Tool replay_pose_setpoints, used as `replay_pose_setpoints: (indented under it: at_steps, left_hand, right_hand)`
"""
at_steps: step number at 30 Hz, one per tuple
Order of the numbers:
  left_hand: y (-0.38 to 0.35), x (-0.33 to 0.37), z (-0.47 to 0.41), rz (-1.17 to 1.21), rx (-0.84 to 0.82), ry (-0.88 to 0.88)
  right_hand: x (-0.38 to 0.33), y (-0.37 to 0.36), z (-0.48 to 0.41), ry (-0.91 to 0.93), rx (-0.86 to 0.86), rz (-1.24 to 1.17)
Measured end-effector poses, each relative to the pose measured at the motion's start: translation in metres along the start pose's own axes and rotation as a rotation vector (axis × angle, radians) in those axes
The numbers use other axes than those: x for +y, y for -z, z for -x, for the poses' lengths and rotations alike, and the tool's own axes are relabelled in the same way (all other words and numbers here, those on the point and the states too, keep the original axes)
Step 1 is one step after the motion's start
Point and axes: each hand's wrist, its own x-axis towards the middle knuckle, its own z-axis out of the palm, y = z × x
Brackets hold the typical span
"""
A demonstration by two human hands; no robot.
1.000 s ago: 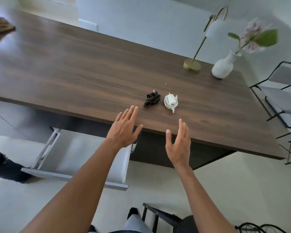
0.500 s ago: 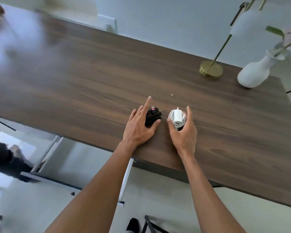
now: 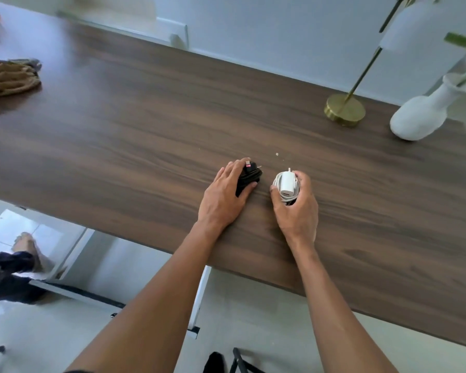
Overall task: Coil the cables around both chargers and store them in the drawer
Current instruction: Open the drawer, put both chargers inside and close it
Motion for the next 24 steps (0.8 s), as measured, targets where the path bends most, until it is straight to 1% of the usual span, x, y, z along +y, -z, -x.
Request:
replay_pose_setpoints:
  at_steps: [8,12,18,24]
  left_hand:
    - [0.021,-0.007,0.038,0.07,0.025,0.044]
    - [0.039,-0.016,0.066,0.123,0.018,0.061]
    - [0.075,-0.033,0.107,0.193,0.0,0.066]
    - [0.12,-0.072,0.165,0.268,0.043,0.11]
  right_hand:
    - [-0.015,0.005,0.034,0.004,-0.092,0.029]
    - [-0.032,0.006,0.067,-0.025,-0.079,0.031]
    - [-0.064,-0.005,0.13,-0.001,-0.055,0.021]
    - [-0.104,-0.022,0.196,-0.029,0.028,-0.109]
